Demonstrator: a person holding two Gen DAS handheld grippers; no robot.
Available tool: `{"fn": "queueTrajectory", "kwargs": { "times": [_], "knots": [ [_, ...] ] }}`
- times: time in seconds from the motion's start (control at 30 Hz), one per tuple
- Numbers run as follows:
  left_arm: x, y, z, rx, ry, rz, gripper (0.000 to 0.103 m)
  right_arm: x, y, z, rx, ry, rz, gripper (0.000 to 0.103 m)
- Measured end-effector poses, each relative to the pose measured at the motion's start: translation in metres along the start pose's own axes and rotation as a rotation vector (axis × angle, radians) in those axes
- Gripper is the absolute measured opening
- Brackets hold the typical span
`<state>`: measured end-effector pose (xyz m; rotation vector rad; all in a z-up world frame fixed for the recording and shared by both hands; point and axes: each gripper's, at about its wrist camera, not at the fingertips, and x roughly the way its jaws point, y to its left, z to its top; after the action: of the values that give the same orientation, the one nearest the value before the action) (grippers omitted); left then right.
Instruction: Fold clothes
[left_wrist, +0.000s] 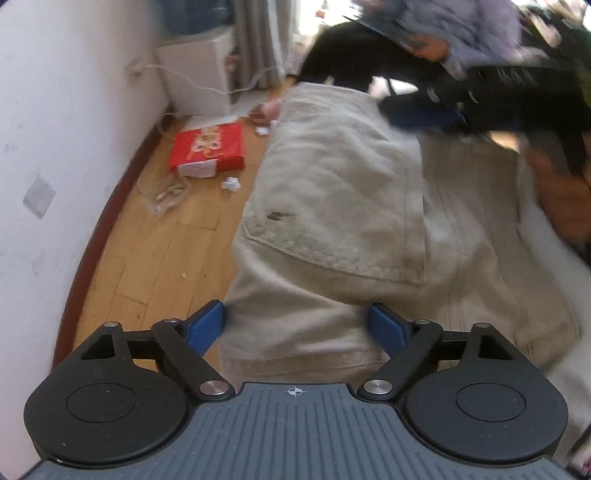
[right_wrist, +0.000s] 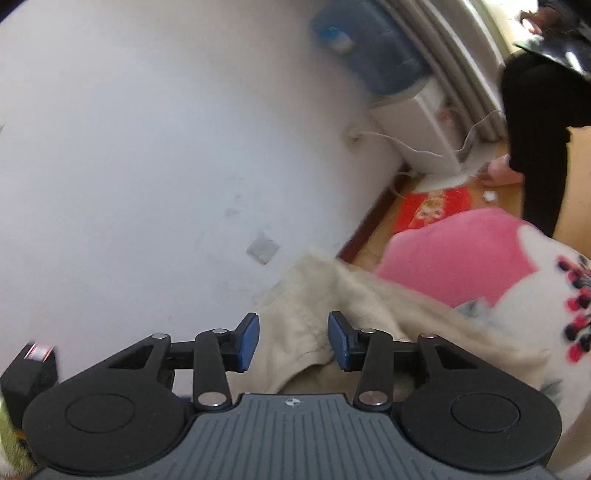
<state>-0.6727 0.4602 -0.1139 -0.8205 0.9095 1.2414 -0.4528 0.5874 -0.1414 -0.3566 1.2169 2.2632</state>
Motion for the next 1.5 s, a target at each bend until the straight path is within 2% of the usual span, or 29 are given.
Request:
{"fn": "queueTrajectory", "kwargs": {
  "times": [0.07, 0.1, 0.23, 0.37, 0.53, 0.67, 0.8, 1.0, 1.27, 1.33, 1.4, 1.5],
  "knots": [
    [-0.002, -0.001, -0.002, -0.032, -0.017, 0.005, 0.089, -0.008, 0.010, -0.007, -0.044, -0.017, 0.016, 0.050],
    [-0.004, -0.004, -0.001, -0.035, -0.012, 0.016, 0.089, -0.007, 0.008, -0.006, -0.020, 0.002, 0.025, 0.051],
    [-0.007, -0.009, 0.008, -0.043, 0.011, 0.035, 0.088, 0.004, 0.010, -0.004, -0.030, 0.052, -0.021, 0.050],
    [0.003, -0.003, 0.013, -0.045, 0.038, 0.029, 0.090, 0.004, 0.016, -0.009, -0.067, 0.051, -0.035, 0.050],
    [0.004, 0.001, 0.018, -0.109, 0.108, 0.013, 0.093, 0.000, 0.019, -0.014, -0.095, 0.039, -0.030, 0.050],
    [0.002, -0.005, 0.023, -0.061, 0.140, 0.015, 0.093, 0.008, 0.014, -0.009, -0.104, 0.039, -0.024, 0.050],
    [0.005, -0.003, 0.021, -0.039, 0.139, 0.002, 0.094, 0.010, 0.013, -0.008, -0.109, 0.035, -0.025, 0.050],
    [0.003, -0.008, 0.010, 0.020, 0.054, 0.017, 0.098, 0.003, 0.021, -0.013, -0.150, 0.013, -0.051, 0.050],
    [-0.006, -0.020, -0.016, 0.061, -0.163, 0.056, 0.096, 0.006, 0.036, -0.014, -0.202, 0.012, -0.117, 0.050],
    [-0.010, -0.022, -0.021, 0.060, -0.214, 0.064, 0.094, 0.009, 0.041, -0.012, -0.206, 0.016, -0.150, 0.050],
    [-0.015, -0.022, -0.022, 0.044, -0.256, 0.055, 0.093, 0.007, 0.052, -0.007, -0.203, -0.011, -0.223, 0.051],
    [-0.021, -0.017, -0.018, -0.019, -0.278, 0.015, 0.093, -0.012, 0.082, 0.006, -0.183, -0.069, -0.312, 0.051]
  ]
}}
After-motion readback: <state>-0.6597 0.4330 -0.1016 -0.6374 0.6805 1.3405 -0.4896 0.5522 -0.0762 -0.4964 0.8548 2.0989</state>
